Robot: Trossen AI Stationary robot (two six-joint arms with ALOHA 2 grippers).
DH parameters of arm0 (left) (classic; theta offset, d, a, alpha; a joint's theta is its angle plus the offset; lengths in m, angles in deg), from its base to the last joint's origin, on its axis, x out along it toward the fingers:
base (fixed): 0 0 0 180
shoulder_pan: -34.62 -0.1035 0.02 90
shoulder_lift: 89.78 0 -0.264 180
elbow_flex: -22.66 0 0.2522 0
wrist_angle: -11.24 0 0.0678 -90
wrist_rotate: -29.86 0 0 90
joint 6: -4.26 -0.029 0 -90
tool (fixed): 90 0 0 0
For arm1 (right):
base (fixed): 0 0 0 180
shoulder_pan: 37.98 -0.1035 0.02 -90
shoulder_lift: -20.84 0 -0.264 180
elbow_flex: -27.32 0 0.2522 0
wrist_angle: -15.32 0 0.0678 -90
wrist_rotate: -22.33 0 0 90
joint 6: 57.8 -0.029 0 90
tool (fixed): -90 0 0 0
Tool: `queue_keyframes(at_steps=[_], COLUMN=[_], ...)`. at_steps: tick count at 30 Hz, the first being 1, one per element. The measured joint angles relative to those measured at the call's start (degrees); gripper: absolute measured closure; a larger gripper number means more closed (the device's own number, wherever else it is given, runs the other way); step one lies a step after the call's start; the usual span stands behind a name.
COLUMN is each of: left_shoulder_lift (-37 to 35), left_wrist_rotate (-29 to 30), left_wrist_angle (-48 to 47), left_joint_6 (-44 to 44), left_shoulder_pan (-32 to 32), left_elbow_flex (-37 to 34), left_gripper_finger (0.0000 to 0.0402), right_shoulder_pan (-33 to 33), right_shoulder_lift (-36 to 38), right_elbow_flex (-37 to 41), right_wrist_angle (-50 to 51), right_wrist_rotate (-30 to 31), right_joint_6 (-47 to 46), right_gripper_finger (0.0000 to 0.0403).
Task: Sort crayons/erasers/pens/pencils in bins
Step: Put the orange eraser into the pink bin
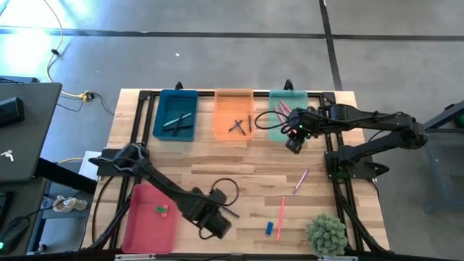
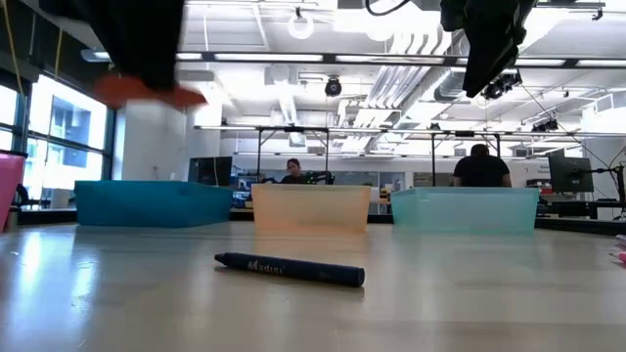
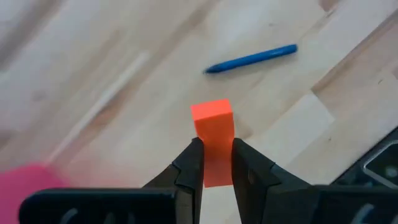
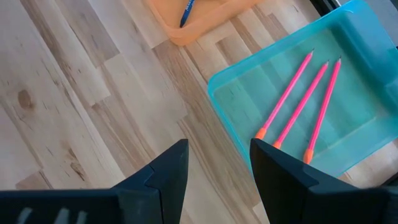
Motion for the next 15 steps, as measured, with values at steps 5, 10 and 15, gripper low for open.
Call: queue_keyframes(at_steps=[5,10,15], left_shoulder_lift=[-5.59,-9.07,-10.34], left_wrist_rotate=[2.52,4.25,3.32], left_wrist_angle=[-10.32,-20.26,-21.60], left_joint_6=[5.13,12.61,19.08], left_shoulder_pan=[3.37,8.27,14.27], left_elbow_flex=[0.09,0.09,-3.13], left_gripper_finger=[0.0350,0.0350,0.0350], right_shoulder_pan=[0.00,0.00,0.00], right_shoulder_lift=[-0.01,-0.01,-0.01], right_elbow_flex=[0.00,0.00,0.00], right_wrist_angle=[-0.02,-0.02,-0.04], right_wrist_rotate=[-0.03,-0.28,-0.31], right_joint_6=[-0.44,-2.49,-4.84], right_gripper_finger=[0.0238,0.0238,0.0238])
